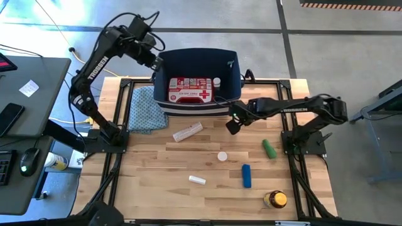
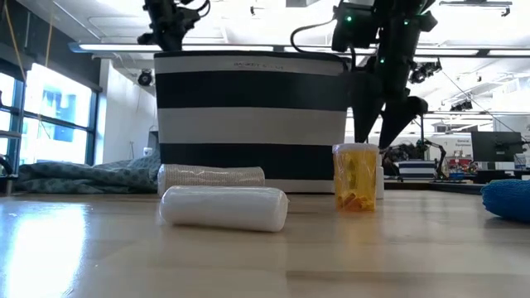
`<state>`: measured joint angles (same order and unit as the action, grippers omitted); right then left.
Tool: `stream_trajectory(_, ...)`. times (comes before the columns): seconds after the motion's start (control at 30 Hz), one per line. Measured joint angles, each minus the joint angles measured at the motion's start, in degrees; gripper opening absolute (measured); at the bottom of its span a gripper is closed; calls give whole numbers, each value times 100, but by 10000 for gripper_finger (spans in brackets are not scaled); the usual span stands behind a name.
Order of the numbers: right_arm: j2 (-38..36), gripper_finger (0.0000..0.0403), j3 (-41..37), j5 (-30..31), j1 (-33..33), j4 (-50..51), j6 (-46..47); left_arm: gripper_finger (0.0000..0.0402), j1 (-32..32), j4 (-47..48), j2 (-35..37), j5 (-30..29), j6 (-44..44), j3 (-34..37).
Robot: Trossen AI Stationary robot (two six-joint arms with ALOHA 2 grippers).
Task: Pick & place medical supplies in basket/bin
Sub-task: Put the white medicine bottle into the blue bin
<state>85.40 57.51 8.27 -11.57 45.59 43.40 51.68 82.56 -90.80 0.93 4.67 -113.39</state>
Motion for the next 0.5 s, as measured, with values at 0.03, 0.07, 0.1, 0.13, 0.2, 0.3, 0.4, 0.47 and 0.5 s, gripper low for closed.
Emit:
stream_trajectory(0.03, 31, 312, 0, -1, 2, -34, -2, 60, 0, 32, 2, 2, -13, -89)
stream_trajectory(0.07, 69, 312, 0, -5, 5, -84, -13, 60, 0, 61, 0, 16, -11, -179)
stream_trajectory(0.1, 94, 312, 0, 1, 12, -141, -21, 60, 2, 88, 0, 30, -13, -262)
stream_trajectory(0.13, 114, 312, 0, 19, 13, -181, -22, 60, 2, 104, 0, 47, -13, -340)
stream_trajectory(0.2, 159, 312, 0, 25, 13, -236, -2, 60, 2, 133, 0, 98, -8, -481)
stream_trajectory(0.3, 237, 312, 3, 35, 13, -237, 7, 60, 2, 216, 0, 107, 3, -657)
stream_trajectory(0.4, 288, 312, -81, 7, 13, -304, 9, 60, 2, 305, 0, 109, 4, -822)
stream_trajectory(0.47, 301, 312, -186, -11, 13, -375, 11, 60, 2, 357, 0, 109, 6, -901)
stream_trajectory(0.5, 305, 312, -219, -8, 11, -373, 13, 60, 2, 373, 0, 108, 6, -940)
